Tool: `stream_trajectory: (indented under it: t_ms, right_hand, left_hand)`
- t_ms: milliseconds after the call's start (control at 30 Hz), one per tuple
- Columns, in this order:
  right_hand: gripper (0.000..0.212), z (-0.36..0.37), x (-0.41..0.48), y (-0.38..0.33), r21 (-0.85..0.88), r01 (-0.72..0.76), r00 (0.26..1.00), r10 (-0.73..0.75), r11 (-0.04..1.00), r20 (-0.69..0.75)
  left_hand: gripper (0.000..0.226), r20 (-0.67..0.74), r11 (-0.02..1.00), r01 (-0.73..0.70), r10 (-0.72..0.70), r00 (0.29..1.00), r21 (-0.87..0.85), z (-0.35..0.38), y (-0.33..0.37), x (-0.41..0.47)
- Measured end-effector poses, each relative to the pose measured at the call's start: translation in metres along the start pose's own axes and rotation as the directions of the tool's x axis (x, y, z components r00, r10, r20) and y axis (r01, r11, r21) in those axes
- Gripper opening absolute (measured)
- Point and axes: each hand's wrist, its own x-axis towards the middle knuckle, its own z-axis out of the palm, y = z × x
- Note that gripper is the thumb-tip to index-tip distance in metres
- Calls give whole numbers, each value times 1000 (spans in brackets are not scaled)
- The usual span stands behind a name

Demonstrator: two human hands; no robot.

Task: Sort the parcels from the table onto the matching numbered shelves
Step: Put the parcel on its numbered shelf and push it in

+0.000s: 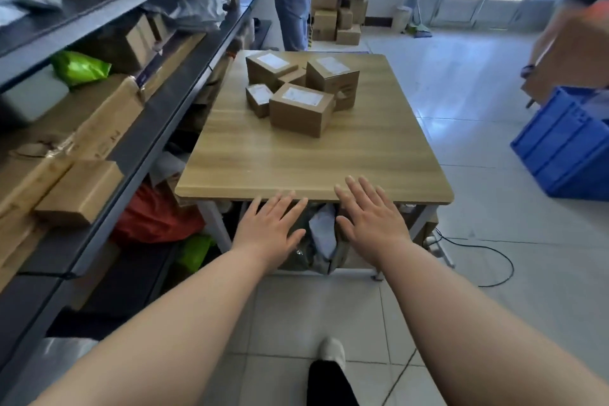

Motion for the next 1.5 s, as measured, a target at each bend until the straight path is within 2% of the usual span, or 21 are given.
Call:
stream_trajectory:
  t_ms: [100,333,533,700,933,1133,1500]
  right_hand:
    - [58,-11,45,32,32,-13,1000,14,999,-4]
    - [58,-11,132,91,-26,33,998,-32,999,51]
    - [58,4,172,101,21,89,987,-91,996,131]
    - [58,10,219,103,66,61,988,-70,996,140]
    - [58,15,309,103,82,-19,984,4,996,180]
    - [59,28,377,93,156,-186,966,152,970,207]
    - [58,50,396,112,147,-364,901,308,920,306]
  left_hand:
    - [60,14,999,41,-40,999,-13,-9,-4,53]
    - [60,28,990,113,-111,993,-83,-16,-3,144]
    - [59,91,987,146,-139,986,-71,-2,-21,178]
    - [59,138,977,193,-179,974,-95,10,-56,213]
    - [58,124,978,148,-130,984,-144,15,-110,302]
    - [57,163,982,33,-2,987,-187,16,-150,390]
    - [54,238,977,-88,133,962,-194,19,-145,494]
